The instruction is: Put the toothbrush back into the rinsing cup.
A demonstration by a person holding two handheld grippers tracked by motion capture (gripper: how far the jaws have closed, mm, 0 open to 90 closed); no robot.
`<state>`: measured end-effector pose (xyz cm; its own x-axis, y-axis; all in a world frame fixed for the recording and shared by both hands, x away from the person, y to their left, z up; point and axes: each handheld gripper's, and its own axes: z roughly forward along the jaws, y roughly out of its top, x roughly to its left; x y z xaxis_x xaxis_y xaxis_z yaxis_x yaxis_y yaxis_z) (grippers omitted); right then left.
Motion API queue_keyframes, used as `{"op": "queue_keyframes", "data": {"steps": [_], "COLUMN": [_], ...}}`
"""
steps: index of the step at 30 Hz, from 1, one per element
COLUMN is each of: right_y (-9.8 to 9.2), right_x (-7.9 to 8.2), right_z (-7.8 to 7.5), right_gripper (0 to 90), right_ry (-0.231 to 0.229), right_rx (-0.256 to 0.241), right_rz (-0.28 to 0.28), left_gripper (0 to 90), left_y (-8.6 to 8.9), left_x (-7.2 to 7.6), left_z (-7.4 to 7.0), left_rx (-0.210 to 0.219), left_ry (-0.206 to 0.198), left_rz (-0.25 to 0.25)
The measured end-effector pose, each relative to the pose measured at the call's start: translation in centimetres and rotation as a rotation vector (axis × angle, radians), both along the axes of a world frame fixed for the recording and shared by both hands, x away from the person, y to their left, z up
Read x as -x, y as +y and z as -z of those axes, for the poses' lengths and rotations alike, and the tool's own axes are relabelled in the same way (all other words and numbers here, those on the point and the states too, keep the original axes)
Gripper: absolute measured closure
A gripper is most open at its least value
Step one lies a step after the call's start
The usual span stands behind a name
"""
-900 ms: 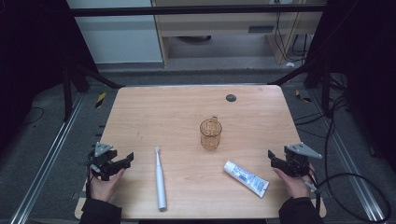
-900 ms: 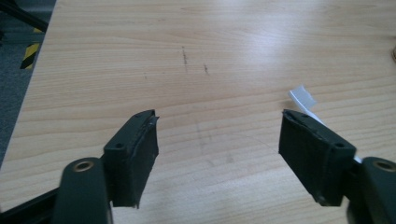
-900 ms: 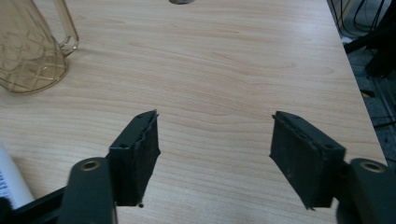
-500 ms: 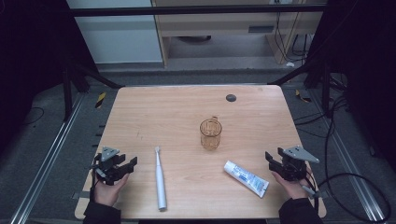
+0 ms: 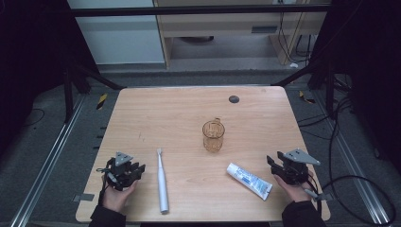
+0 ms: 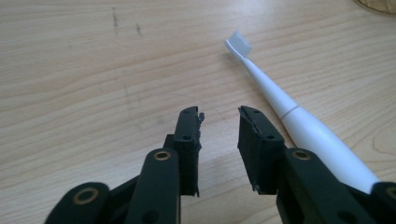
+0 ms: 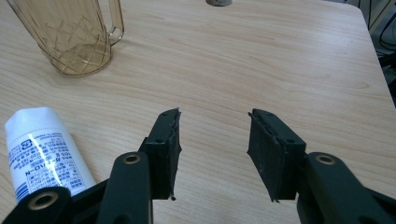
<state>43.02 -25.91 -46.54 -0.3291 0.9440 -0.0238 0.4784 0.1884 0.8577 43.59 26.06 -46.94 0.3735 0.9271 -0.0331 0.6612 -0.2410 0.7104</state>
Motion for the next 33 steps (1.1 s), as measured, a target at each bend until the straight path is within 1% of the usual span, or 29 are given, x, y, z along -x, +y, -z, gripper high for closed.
{"op": "queue_keyframes", "data": {"steps": [2,3,4,5,6,8,10,11,12,13,18,23,28,29,33], "right_y": [0.0,0.0,0.0,0.0,0.0,0.0,0.0,0.0,0.0,0.0,0.0,0.0,0.0,0.0,-0.1], "right_x": [0.0,0.0,0.0,0.0,0.0,0.0,0.0,-0.1,-0.1,-0.1,-0.1,-0.2,-0.2,-0.2,-0.2], "right_z": [0.0,0.0,0.0,0.0,0.0,0.0,0.1,0.1,0.1,0.2,0.2,0.3,0.3,0.3,0.3], "right_gripper": [54.6,55.1,55.3,55.3,55.6,55.6,55.5,55.5,55.5,55.5,55.5,55.3,55.3,55.4,55.4], "right_ry": [0.002,0.002,0.001,0.001,0.002,0.004,0.010,0.009,0.008,0.007,0.012,0.015,0.018,0.015,0.016], "right_rx": [0.001,0.000,0.000,0.000,0.002,0.003,0.003,0.013,0.016,0.016,0.015,0.018,0.021,0.022,0.024], "right_rz": [-0.002,-0.006,-0.007,-0.007,-0.010,-0.011,-0.011,-0.012,-0.012,-0.013,-0.009,-0.012,-0.012,-0.012,-0.013], "left_gripper": [74.1,77.8,79.6,79.6,82.1,84.4,85.6,87.0,87.2,87.8,89.3,89.5,89.5,89.5,89.5], "left_y": [-0.3,-0.5,-0.7,-0.9,-1.2,-1.3,-1.7,-2.0,-2.1,-2.3,-2.8,-3.1,-3.5,-3.6,-3.9], "left_x": [-0.1,-0.1,-0.1,-0.1,-0.1,-0.1,-0.1,-0.2,-0.2,-0.2,-0.2,-0.3,-0.6,-0.7,-0.8], "left_z": [0.3,0.4,0.5,0.6,0.8,0.8,1.0,1.1,1.2,1.2,1.3,1.3,1.4,1.4,1.5], "left_rx": [-0.001,0.000,-0.005,-0.005,0.002,-0.001,-0.005,-0.003,-0.002,-0.002,0.003,0.009,0.007,0.002,0.000], "left_ry": [0.021,0.029,0.037,0.043,0.050,0.054,0.058,0.066,0.069,0.081,0.078,0.074,0.075,0.076,0.078], "left_rz": [0.019,0.024,0.033,0.041,0.056,0.060,0.074,0.085,0.083,0.095,0.112,0.118,0.127,0.133,0.135]}}
